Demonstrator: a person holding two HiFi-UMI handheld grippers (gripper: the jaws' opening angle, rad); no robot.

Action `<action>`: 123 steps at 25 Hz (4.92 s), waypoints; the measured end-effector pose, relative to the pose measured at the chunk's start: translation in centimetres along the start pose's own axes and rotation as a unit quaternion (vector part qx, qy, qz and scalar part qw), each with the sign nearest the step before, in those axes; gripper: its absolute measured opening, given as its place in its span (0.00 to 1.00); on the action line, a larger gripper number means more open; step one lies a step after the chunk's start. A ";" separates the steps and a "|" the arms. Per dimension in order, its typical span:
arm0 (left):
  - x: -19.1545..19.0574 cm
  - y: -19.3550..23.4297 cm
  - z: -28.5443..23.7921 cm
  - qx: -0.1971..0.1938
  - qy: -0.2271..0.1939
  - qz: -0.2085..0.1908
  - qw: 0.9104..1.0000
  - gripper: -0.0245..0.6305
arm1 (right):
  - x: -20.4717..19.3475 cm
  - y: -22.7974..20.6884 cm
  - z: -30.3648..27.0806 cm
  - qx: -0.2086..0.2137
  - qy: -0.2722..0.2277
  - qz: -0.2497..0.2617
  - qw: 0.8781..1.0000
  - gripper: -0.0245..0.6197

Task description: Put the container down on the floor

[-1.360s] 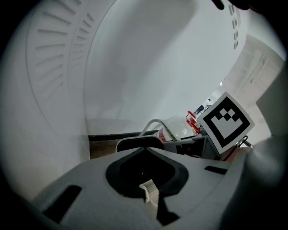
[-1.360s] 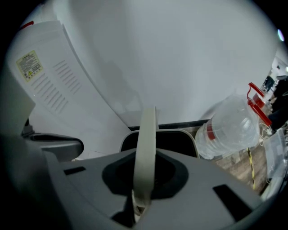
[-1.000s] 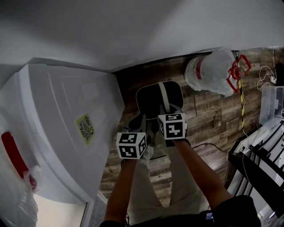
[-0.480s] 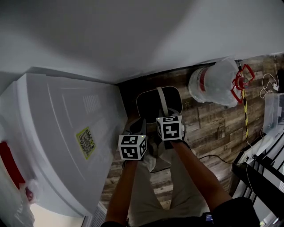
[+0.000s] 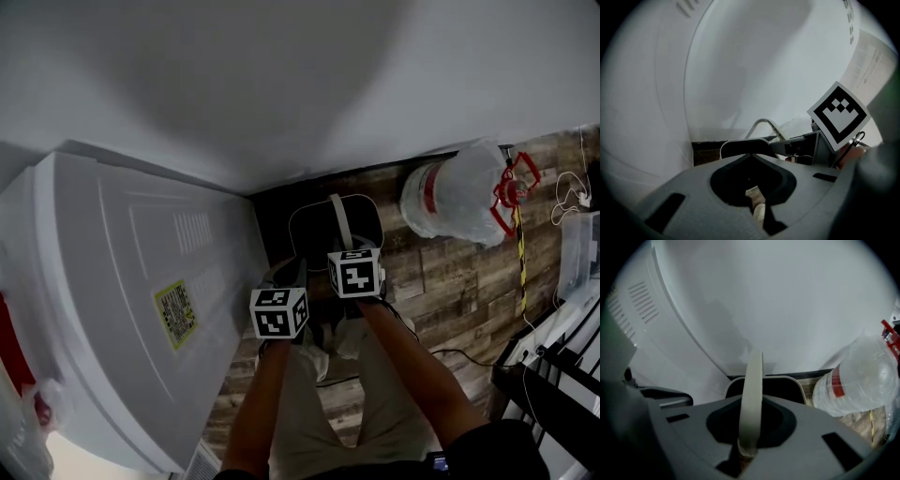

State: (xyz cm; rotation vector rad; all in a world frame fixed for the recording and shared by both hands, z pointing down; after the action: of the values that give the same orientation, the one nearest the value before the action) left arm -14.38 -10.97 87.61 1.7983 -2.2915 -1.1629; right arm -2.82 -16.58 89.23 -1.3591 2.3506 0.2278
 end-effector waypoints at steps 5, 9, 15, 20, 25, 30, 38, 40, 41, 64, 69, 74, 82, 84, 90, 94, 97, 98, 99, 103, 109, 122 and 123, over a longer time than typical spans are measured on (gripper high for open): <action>0.2 0.6 -1.0 0.002 -0.008 0.000 1.000 0.06 | 0.2 -0.5 -1.4 -0.003 -0.002 0.004 1.000 0.09; 0.2 1.2 -1.7 0.005 -0.010 0.000 1.000 0.06 | 0.4 -0.8 -2.6 -0.004 -0.005 0.004 1.000 0.09; 0.0 1.8 -2.6 0.005 -0.009 0.001 1.000 0.06 | 0.7 -1.0 -3.8 -0.008 -0.010 0.002 1.000 0.09; -0.1 2.2 -3.4 0.004 -0.007 0.000 1.000 0.06 | 1.1 -0.9 -4.6 -0.008 -0.016 0.009 1.000 0.09; -0.2 2.8 -4.1 0.005 -0.005 0.002 1.000 0.06 | 1.1 -0.7 -5.6 -0.006 -0.018 0.015 1.000 0.09; -0.4 3.7 -4.5 0.006 -0.006 0.009 1.000 0.06 | 0.6 -0.6 -6.8 -0.010 -0.017 0.015 1.000 0.09; -1.1 4.2 -5.2 0.011 -0.001 0.014 1.000 0.06 | 0.3 0.0 -7.4 0.002 -0.020 0.021 1.000 0.09; -1.2 4.1 -5.3 0.011 0.000 0.014 1.000 0.06 | 0.1 0.0 -7.3 0.004 -0.018 0.017 1.000 0.09; -1.3 4.0 -5.3 0.010 0.001 0.014 1.000 0.06 | -0.1 -0.1 -7.3 0.004 -0.015 0.019 1.000 0.09; -3.2 -0.1 -7.6 -0.010 0.034 0.000 0.999 0.06 | -3.6 -2.7 -6.4 0.013 0.017 0.024 0.999 0.09; -3.4 -0.7 -8.5 -0.014 0.040 -0.003 0.999 0.06 | -4.0 -3.9 -6.5 0.014 0.023 0.025 0.999 0.09; -3.7 -1.6 -9.6 -0.020 0.045 -0.008 0.999 0.06 | -4.4 -5.0 -6.8 0.012 0.022 0.015 1.000 0.09; -4.0 -2.9 -11.5 -0.026 0.056 -0.019 0.998 0.06 | -5.1 -7.0 -7.2 0.011 0.021 0.001 1.000 0.09; -4.1 -3.0 -11.9 -0.027 0.058 -0.020 0.998 0.06 | -5.3 -7.5 -7.4 0.009 0.022 -0.001 1.000 0.09; -4.4 -3.5 -13.2 -0.032 0.066 -0.027 0.997 0.06 | -5.9 -8.8 -7.9 0.002 0.026 -0.012 1.000 0.09; -4.6 -3.5 -14.1 -0.036 0.069 -0.029 0.997 0.06 | -6.5 -9.9 -8.7 -0.004 0.034 -0.019 0.999 0.09; -4.7 -3.4 -14.7 -0.039 0.072 -0.032 0.996 0.06 | -6.9 -10.9 -9.3 -0.013 0.040 -0.031 0.999 0.09; -4.8 -3.3 -14.9 -0.039 0.073 -0.034 0.996 0.06 | -6.9 -11.3 -9.4 -0.016 0.040 -0.036 0.998 0.09; -4.8 -3.2 -15.1 -0.040 0.074 -0.035 0.996 0.06 | -6.9 -11.5 -9.5 -0.017 0.041 -0.039 0.998 0.09; -4.8 -3.0 -15.7 -0.042 0.075 -0.038 0.996 0.06 | -7.1 -12.0 -10.1 -0.024 0.054 -0.024 0.998 0.09; -4.8 -3.0 -16.5 -0.050 0.079 -0.044 0.995 0.06 | -8.1 -13.2 -10.9 -0.017 0.069 -0.051 0.996 0.09; -4.9 -2.5 -16.8 -0.052 0.082 -0.044 0.994 0.06 | -10.3 -14.9 -11.7 -0.009 0.101 -0.131 0.986 0.31; -4.9 -2.6 -16.7 -0.051 0.082 -0.044 0.994 0.06 | -10.4 -14.9 -11.7 -0.007 0.101 -0.134 0.986 0.32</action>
State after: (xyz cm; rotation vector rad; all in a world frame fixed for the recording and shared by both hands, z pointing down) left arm -3.38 -16.07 100.40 1.8962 -2.0457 -1.0775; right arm 11.33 -19.97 105.22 -1.7584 2.2909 0.0274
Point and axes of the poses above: the fingertips, and each gripper's own axes: z backward along the fingers, y to its left, x out of its top, the point moved 4 cm from there along z, backward along the fingers, and after that the axes turned 12 degrees about z, right-handed, at the moved point
